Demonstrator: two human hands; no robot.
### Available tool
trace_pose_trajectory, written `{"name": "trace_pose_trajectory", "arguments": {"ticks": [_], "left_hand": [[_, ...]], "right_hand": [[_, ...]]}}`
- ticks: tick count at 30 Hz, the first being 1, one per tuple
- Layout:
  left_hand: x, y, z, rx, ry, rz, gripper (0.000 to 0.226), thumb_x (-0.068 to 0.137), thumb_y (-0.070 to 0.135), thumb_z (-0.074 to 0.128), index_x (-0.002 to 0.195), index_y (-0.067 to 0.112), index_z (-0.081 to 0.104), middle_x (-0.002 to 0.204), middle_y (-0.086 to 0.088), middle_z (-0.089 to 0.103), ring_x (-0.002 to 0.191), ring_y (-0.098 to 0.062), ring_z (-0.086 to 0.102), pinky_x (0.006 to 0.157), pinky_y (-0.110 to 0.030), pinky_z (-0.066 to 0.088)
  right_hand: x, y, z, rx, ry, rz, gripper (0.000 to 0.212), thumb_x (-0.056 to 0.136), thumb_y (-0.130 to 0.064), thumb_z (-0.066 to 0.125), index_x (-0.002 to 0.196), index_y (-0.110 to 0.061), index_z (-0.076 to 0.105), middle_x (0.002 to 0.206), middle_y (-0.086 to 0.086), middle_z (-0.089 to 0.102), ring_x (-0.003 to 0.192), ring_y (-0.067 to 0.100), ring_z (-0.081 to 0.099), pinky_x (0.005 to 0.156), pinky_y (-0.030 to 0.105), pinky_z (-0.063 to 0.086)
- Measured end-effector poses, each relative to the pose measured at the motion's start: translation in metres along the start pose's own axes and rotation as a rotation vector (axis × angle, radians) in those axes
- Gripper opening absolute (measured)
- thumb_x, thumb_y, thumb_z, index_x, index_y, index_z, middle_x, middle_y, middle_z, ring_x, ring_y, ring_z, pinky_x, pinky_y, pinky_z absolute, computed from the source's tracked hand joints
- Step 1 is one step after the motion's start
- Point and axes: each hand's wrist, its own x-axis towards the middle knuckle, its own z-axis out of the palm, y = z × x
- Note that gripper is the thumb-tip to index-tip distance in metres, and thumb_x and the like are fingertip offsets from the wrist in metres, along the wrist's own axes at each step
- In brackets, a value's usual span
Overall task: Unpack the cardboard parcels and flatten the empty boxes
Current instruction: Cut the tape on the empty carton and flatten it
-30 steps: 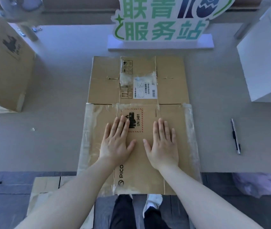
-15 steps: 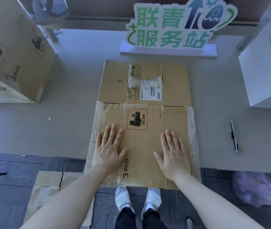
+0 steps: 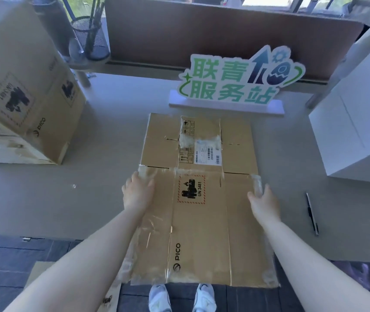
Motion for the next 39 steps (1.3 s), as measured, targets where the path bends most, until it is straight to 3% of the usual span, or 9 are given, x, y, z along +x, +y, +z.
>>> {"name": "trace_pose_trajectory", "arguments": {"ticks": [5,8,10,13,15,20,26,34,39], "left_hand": [[0.025,0.008,-0.016,-0.112,-0.079,-0.151,0.086,0.067,0.059,0.058,0.137,0.011,0.045,0.127,-0.013,0.057,0.116,-0.037,0.055,0.097,-0.045,0.047],[0.016,0.013,-0.024,-0.154,-0.107,-0.178,0.066,0.058,0.059,0.057,0.102,0.01,0.063,0.093,-0.008,0.067,0.081,-0.028,0.065,0.066,-0.032,0.052],[0.016,0.013,-0.022,-0.18,-0.107,-0.197,0.051,0.064,0.056,0.062,0.079,0.007,0.064,0.072,-0.006,0.064,0.064,-0.025,0.062,0.059,-0.031,0.049],[0.01,0.011,-0.017,-0.116,-0.072,-0.278,0.045,0.081,0.05,0.064,0.074,0.005,0.064,0.065,-0.006,0.061,0.06,-0.024,0.061,0.052,-0.027,0.045],[0.003,0.007,-0.012,-0.074,-0.041,-0.286,0.045,0.08,0.052,0.062,0.073,0.008,0.059,0.065,-0.004,0.058,0.058,-0.022,0.058,0.048,-0.026,0.039],[-0.024,0.002,-0.004,-0.154,0.051,-0.263,0.04,0.088,0.044,0.066,0.088,0.008,0.049,0.079,-0.005,0.052,0.067,-0.019,0.048,0.053,-0.032,0.034],[-0.076,-0.021,-0.023,-0.367,0.233,-0.24,0.035,0.091,0.035,0.066,0.086,0.008,0.043,0.076,-0.006,0.045,0.064,-0.019,0.041,0.054,-0.033,0.031],[-0.15,-0.107,-0.091,-0.631,0.471,-0.261,0.031,0.089,0.034,0.068,0.096,0.006,0.055,0.091,-0.014,0.062,0.084,-0.031,0.062,0.075,-0.046,0.051],[-0.212,-0.197,-0.137,-0.822,0.643,-0.355,0.025,0.091,0.021,0.067,0.099,0.0,0.059,0.093,-0.019,0.065,0.083,-0.03,0.063,0.068,-0.035,0.047]], "right_hand": [[0.031,-0.011,-0.01,0.175,-0.031,0.101,0.07,0.097,-0.031,0.056,0.155,-0.008,0.024,0.158,0.012,0.032,0.142,0.034,0.034,0.113,0.046,0.03],[0.046,-0.009,-0.013,0.166,-0.053,0.132,0.049,0.093,-0.034,0.06,0.126,0.002,0.056,0.127,0.022,0.059,0.105,0.035,0.058,0.089,0.041,0.044],[0.056,-0.009,-0.017,0.153,-0.091,0.112,0.041,0.095,-0.035,0.058,0.111,0.003,0.061,0.109,0.019,0.063,0.09,0.031,0.057,0.085,0.041,0.045],[0.065,-0.013,-0.023,0.161,-0.167,0.098,0.054,0.099,-0.043,0.052,0.117,0.008,0.057,0.105,0.018,0.055,0.105,0.036,0.056,0.094,0.044,0.042],[0.068,-0.017,-0.026,0.156,-0.186,0.048,0.056,0.099,-0.049,0.048,0.105,0.006,0.061,0.098,0.024,0.058,0.098,0.036,0.059,0.088,0.044,0.044],[0.082,-0.018,-0.027,0.171,-0.168,-0.098,0.043,0.094,-0.061,0.046,0.101,-0.019,0.053,0.096,0.0,0.054,0.095,0.023,0.051,0.085,0.04,0.041],[0.057,-0.048,-0.026,0.191,-0.16,-0.326,0.042,0.098,-0.039,0.055,0.072,-0.008,0.043,0.068,0.004,0.042,0.065,0.023,0.039,0.062,0.036,0.029],[-0.033,-0.125,0.007,0.198,-0.272,-0.67,0.023,0.099,-0.031,0.057,0.081,-0.017,0.058,0.074,-0.005,0.053,0.071,0.019,0.045,0.067,0.035,0.035],[-0.138,-0.171,0.07,0.211,-0.423,-0.867,0.013,0.099,-0.026,0.058,0.088,-0.022,0.063,0.078,-0.013,0.057,0.073,0.011,0.05,0.068,0.027,0.038]]}}
